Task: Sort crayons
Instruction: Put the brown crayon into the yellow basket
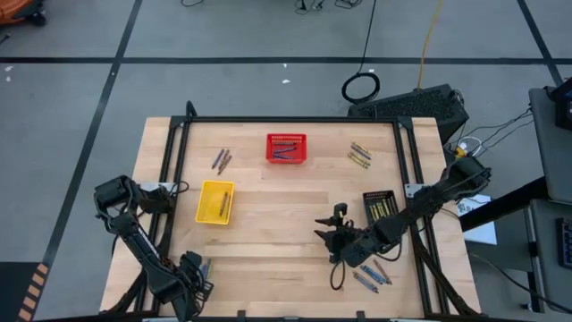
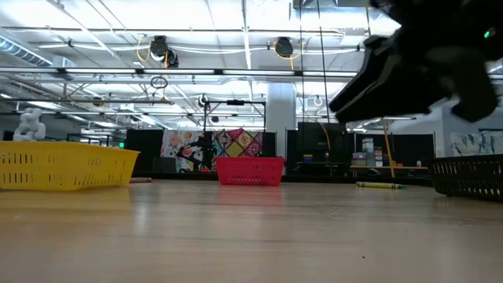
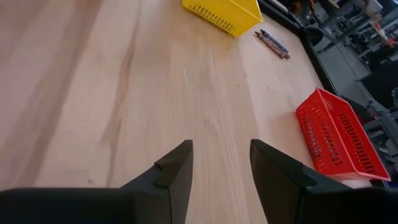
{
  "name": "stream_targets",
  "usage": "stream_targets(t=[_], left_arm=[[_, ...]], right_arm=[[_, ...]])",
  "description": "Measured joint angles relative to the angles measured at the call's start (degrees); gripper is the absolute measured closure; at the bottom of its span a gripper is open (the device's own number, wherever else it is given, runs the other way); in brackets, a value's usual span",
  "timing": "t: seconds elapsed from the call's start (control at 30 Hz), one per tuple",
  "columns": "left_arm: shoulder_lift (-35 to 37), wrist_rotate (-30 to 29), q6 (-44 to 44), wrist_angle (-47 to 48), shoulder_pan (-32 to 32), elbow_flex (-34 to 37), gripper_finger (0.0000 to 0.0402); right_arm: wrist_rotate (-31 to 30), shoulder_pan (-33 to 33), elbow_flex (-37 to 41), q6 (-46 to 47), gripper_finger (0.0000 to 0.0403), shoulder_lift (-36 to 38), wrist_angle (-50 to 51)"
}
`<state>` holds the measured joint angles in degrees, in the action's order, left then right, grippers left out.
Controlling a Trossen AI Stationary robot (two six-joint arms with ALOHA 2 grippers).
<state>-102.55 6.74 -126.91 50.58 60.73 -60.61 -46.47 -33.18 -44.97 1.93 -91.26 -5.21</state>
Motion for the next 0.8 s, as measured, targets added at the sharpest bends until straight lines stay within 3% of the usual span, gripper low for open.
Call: stream_targets(t=[0.27,0.37,0.5,0.6,0.8], left_arm=[[8.1,-2.2,-0.25,13.51,-0.02,-4.19,0.0398],[12.41,-10.66,-0.18,18.91,-1.27,-6.41,0.0398],[17.6,-30.99,1.96,26.81,-5.16,-7.14,0.0399],[21.17,-38.09,9.75,28.97,-11.07,-5.89,0.0399],[26.27,-36.44,33.04,28.73,-30.82,0.8,0.04]], right_arm=[[-0.15,-1.83,-0.04,1.3,0.0259,6.84,4.18],[-0.19,-1.79,-0.04,1.22,0.0259,7.54,4.03],[-0.05,-0.75,-0.04,2.18,0.0259,7.54,3.36],[-0.05,-0.1,-0.04,4.29,0.0259,7.03,3.34],[-0.01,0.65,-0.04,4.6,0.0259,6.96,3.11]])
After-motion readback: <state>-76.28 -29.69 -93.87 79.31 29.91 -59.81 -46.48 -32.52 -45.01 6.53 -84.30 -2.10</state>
